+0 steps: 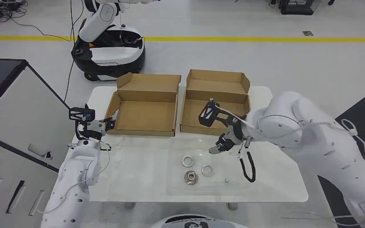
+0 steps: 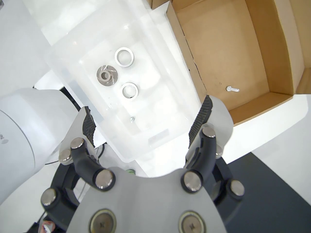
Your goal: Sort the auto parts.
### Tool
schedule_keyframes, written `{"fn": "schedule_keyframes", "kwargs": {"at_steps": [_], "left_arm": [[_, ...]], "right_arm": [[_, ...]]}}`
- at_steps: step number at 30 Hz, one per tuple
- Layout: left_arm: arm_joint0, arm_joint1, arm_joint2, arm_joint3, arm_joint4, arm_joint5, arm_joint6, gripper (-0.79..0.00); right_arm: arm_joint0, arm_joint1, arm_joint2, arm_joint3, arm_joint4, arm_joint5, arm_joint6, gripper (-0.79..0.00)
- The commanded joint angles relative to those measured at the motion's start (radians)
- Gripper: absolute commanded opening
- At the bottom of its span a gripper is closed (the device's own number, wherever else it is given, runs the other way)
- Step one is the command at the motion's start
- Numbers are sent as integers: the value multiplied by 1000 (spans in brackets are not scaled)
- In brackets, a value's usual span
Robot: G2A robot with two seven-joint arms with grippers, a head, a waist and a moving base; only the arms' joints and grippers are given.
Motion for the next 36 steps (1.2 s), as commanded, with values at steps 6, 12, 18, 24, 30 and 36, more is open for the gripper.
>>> {"fn": "schedule_keyframes", "kwargs": {"at_steps": [6,12,18,24,30,36], "left_arm": [[0,0,0,0,0,0,0,0],[0,0,0,0,0,0,0,0],[0,0,0,0,0,0,0,0],[0,0,0,0,0,0,0,0],[0,0,0,0,0,0,0,0],[0,0,0,0,0,0,0,0]], "right_arm": [[66,58,-129,-43,37,-63,0,0],[141,111,-245,-67,84,-62,0,0],[193,147,-339,-85,122,-46,0,0],[202,160,-419,-91,119,-32,0,0],[182,151,-441,-74,109,-25,-4,0],[175,146,-442,-68,91,-20,-18,0]]}}
